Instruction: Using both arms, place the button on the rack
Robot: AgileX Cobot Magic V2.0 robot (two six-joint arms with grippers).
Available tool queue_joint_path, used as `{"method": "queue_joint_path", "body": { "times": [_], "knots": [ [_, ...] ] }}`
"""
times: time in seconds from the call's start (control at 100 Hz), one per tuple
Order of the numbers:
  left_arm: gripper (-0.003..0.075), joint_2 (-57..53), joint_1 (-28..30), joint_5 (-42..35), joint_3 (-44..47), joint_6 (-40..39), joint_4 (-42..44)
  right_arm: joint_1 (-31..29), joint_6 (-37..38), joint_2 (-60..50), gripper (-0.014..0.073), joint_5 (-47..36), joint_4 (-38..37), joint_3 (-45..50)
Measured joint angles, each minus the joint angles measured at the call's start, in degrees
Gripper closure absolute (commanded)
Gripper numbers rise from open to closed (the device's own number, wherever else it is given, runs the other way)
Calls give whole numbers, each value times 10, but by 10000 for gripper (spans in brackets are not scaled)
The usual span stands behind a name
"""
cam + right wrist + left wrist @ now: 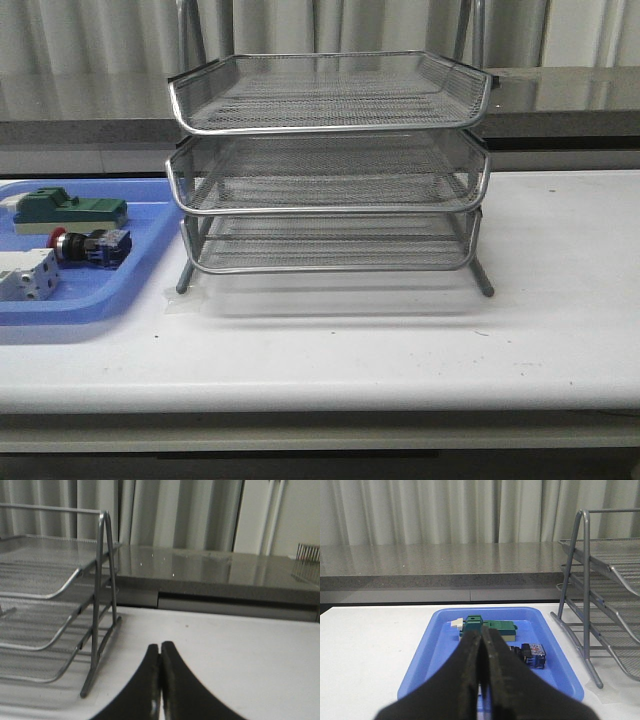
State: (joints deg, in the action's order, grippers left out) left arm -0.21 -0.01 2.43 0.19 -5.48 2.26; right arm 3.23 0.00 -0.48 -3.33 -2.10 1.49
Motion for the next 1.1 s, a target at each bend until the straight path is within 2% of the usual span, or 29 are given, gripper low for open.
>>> {"method": "queue_joint_path", "body": {
  "times": [0.17,0.41,0.72,0.89,1.1],
  "knots": [
    [741,0,0,0,0,0,0,0,0,0,654,12,0,-20],
    [741,0,0,0,0,0,0,0,0,11,654,163,15,-138],
    [741,0,0,0,0,0,0,0,0,203,654,333,111,-291],
    [741,0,0,0,0,0,0,0,0,321,654,342,180,-334],
    [741,0,0,0,0,0,0,0,0,424,654,292,275,-337]
  ]
}}
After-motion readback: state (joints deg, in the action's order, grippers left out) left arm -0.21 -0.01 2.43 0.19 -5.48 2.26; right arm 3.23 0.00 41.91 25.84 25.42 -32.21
